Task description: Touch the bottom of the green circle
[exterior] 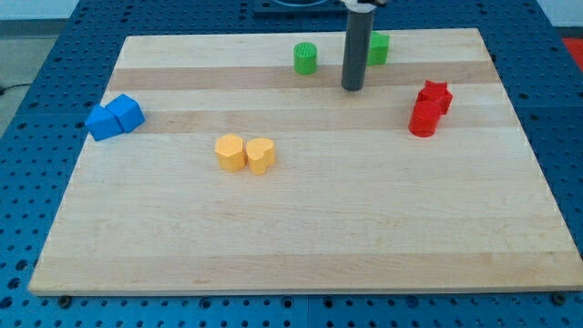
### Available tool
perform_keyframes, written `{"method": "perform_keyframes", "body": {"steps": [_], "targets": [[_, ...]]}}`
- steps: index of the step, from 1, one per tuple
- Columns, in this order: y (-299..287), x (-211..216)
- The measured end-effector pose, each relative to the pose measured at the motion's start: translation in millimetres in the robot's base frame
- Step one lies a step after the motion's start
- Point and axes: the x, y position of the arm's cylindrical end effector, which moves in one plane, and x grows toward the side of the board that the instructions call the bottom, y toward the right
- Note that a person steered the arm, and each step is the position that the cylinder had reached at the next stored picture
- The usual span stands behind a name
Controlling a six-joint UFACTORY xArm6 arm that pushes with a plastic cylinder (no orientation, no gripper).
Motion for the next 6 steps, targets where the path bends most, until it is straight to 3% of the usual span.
{"method": "perform_keyframes", "body": {"steps": [1, 3, 6], "targets": [[-21.0, 0.6], [-59.0, -36.8], [-76.5, -42.6]]}}
